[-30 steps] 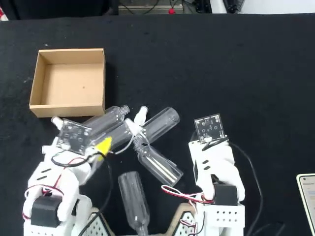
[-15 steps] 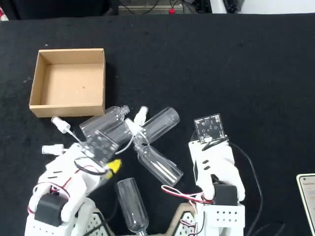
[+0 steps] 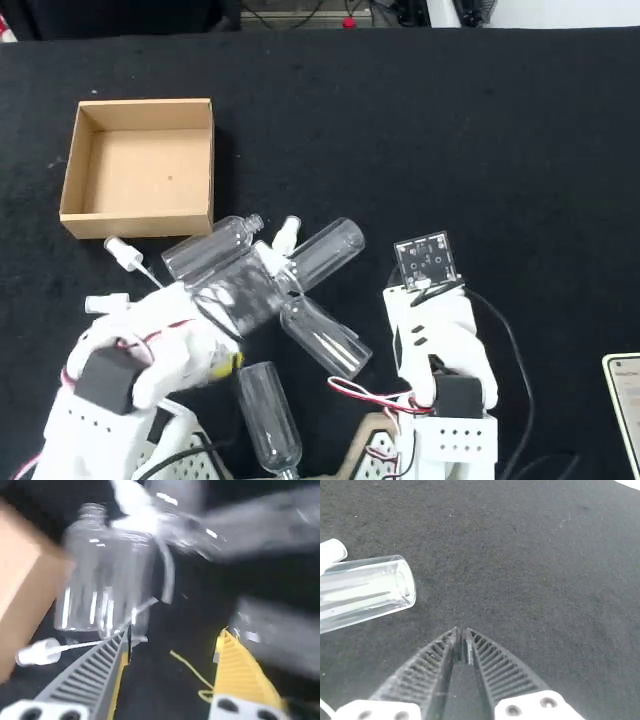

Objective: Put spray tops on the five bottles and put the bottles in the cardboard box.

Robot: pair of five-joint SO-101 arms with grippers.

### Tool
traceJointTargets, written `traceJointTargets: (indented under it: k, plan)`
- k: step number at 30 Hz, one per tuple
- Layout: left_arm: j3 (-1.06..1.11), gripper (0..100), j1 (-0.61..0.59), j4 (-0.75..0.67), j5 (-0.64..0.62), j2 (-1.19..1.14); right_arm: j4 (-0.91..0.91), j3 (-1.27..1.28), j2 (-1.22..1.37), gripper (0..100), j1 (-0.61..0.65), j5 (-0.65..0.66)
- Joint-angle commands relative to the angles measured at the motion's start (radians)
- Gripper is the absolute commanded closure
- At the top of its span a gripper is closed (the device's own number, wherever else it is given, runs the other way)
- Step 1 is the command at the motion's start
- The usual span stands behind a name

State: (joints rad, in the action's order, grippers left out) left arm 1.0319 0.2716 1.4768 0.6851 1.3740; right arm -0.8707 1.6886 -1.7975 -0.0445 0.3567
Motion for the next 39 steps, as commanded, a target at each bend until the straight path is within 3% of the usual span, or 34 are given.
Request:
traceJointTargets:
  k: [1,3,13,19,26,39]
  plan:
    - [-0.145,73,0.150,0.204,0.292,-0.115,0.017,-0.005,-0.099,98.6,-0.020,-0.002]
    - [-0.148,73,0.231,0.241,0.319,-0.120,0.021,-0.005,-0.099,98.6,-0.061,-0.002]
    - [-0.133,73,0.641,0.190,0.221,-0.130,0.043,-0.005,-0.099,98.6,-0.121,-0.002]
    - [-0.041,73,0.654,-0.026,0.229,-0.130,0.078,-0.005,-0.099,98.6,-0.199,-0.064]
    - [0.079,73,0.631,-0.213,0.299,-0.130,0.078,-0.005,-0.099,98.6,-0.207,-0.064]
    - [0.189,73,0.648,-0.247,0.370,-0.130,0.078,-0.005,-0.099,98.6,-0.207,-0.069]
